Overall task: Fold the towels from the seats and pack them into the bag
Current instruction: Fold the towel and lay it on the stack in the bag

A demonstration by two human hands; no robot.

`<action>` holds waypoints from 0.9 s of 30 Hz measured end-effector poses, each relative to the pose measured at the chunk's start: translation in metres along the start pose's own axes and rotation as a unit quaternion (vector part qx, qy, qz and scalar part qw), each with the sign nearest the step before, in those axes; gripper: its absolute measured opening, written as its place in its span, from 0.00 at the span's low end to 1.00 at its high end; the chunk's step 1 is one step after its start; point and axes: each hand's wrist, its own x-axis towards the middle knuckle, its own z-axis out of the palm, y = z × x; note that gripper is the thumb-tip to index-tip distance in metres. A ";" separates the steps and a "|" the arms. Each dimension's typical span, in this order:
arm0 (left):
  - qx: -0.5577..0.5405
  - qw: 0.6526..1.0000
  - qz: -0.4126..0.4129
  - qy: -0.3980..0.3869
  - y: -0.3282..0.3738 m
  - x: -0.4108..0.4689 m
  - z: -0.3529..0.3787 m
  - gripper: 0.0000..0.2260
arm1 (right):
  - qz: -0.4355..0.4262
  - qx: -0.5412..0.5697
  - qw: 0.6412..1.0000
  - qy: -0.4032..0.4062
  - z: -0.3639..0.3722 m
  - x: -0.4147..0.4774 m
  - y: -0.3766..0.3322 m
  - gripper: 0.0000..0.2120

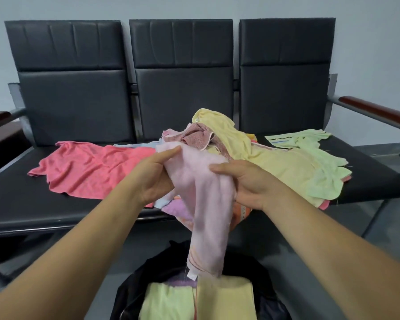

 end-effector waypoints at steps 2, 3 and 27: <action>0.123 0.991 -0.002 -0.047 -0.003 0.000 -0.008 0.29 | -0.037 0.054 0.998 0.011 0.003 0.005 -0.004 0.24; 0.194 0.978 -0.019 -0.078 -0.006 -0.001 -0.012 0.36 | -0.050 0.082 0.995 0.021 0.003 0.007 -0.008 0.24; 0.016 0.995 0.094 0.004 -0.004 -0.014 -0.005 0.17 | 0.006 -0.088 0.996 0.027 -0.023 -0.017 -0.011 0.21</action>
